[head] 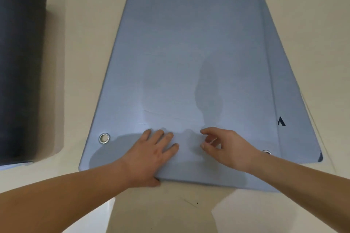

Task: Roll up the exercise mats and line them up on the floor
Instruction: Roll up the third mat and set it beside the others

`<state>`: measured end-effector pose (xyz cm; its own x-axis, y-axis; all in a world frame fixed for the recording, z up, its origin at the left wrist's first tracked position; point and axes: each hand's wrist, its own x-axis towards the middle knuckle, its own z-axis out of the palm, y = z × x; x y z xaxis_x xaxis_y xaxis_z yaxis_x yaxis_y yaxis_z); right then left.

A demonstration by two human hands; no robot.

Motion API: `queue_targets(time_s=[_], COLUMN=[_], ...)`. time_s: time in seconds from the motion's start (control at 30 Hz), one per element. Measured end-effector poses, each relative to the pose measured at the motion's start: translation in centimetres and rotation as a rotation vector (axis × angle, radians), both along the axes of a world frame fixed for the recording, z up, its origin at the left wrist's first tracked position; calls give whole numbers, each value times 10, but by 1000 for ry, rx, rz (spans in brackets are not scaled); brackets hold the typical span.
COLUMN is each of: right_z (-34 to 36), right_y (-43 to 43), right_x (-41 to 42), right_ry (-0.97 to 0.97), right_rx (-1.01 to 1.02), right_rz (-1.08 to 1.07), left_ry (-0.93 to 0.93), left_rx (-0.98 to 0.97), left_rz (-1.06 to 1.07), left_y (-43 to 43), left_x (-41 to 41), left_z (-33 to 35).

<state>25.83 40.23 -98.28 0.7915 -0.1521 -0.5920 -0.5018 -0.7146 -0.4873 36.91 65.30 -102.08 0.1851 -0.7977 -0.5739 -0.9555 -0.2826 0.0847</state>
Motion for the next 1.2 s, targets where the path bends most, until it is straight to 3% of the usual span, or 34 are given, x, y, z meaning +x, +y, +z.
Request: queue_targets(time_s=[0.23, 0.4, 0.5, 0.6, 0.7, 0.83, 0.93, 1.03, 1.13, 1.2], right_z=[11, 18, 35, 76, 128, 174, 173, 154, 141, 138], right_y=[7, 15, 13, -1, -24, -50, -69, -87, -98, -103], right_x=[-32, -49, -47, -27, -5, 9, 21, 36, 56, 71], right_ry=[28, -163, -268, -187, -15, 170, 121, 31, -69, -144], right_rx=[-43, -188, -234, -176, -96, 46, -44, -150, -247, -347], right_rz=[349, 540, 531, 501, 482, 462, 401, 257, 151, 93], left_ry=[168, 59, 78, 193, 447, 787, 578, 114, -390, -414], left_rx=[-120, -303, -129, -43, 16, 253, 264, 98, -195, -285], left_rz=[58, -38, 22, 108, 251, 360, 283, 197, -47, -184], left_y=[-5, -5, -19, -32, -45, -80, -119, -153, -172, -167], left_x=[17, 13, 14, 22, 32, 52, 71, 84, 65, 33], left_z=[41, 72, 101, 132, 158, 206, 226, 234, 233, 219])
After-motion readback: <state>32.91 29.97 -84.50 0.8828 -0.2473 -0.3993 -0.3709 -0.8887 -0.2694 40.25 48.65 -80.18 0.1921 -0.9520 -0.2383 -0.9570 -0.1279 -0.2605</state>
